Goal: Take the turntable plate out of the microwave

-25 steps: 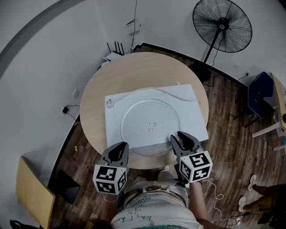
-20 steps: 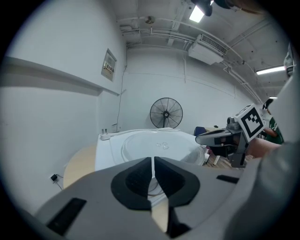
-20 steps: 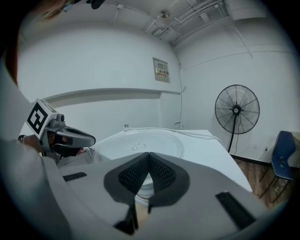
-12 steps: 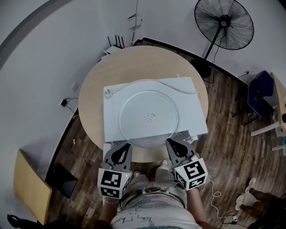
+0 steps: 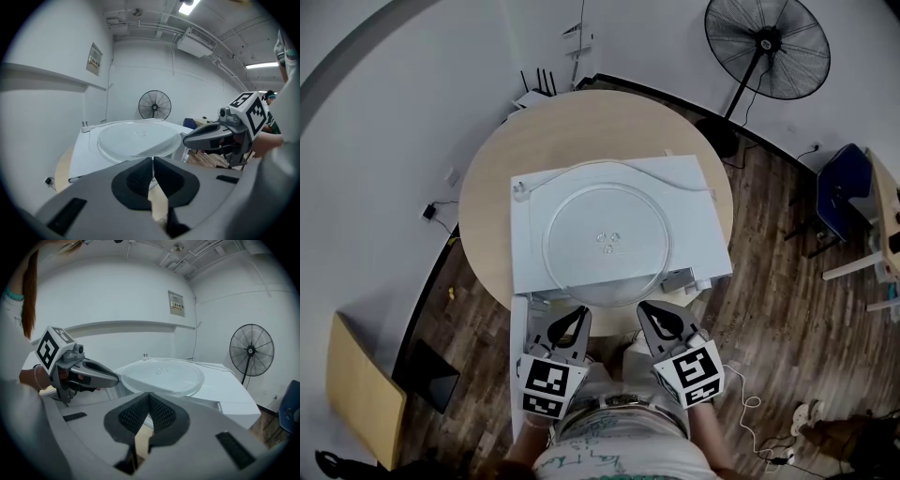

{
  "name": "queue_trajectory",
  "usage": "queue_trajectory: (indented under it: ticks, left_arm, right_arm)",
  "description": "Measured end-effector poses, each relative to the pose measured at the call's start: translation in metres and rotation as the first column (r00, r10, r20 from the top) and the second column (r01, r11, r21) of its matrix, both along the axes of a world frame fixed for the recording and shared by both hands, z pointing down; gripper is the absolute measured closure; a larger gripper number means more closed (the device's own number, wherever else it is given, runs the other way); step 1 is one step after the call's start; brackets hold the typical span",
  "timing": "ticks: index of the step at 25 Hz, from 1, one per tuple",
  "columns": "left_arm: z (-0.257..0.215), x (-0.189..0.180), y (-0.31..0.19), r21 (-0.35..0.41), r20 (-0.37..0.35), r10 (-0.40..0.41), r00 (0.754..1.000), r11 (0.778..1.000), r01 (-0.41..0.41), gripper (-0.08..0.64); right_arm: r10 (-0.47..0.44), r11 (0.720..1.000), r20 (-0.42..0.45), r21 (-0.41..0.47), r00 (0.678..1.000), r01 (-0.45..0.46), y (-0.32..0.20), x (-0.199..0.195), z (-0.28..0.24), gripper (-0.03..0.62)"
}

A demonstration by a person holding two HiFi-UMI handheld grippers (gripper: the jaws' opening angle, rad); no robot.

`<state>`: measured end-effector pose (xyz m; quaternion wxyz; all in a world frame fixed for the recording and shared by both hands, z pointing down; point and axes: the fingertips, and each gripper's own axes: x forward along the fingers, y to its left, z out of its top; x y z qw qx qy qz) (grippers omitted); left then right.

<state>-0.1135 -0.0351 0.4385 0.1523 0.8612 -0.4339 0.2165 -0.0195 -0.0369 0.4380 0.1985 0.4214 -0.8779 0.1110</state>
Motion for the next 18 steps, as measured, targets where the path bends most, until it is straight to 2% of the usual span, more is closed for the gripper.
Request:
queue_trajectory:
  ticks: [7, 18]
  left_arm:
    - [0.007, 0.007, -0.005, -0.017, 0.01, 0.015, 1.0, 1.0, -0.015, 0.537]
    - [0.008, 0.008, -0.025, -0.026, 0.012, -0.004, 1.0, 1.0, 0.004, 0.537]
  right_arm:
    - [-0.032, 0.999, 0.001, -0.021, 0.999, 0.032, -0.002, -0.007, 0.01, 0.601]
    - [-0.048, 0.999, 0.011, -0.024, 0.999, 0.048, -0.023, -0.008, 0.011, 0.601]
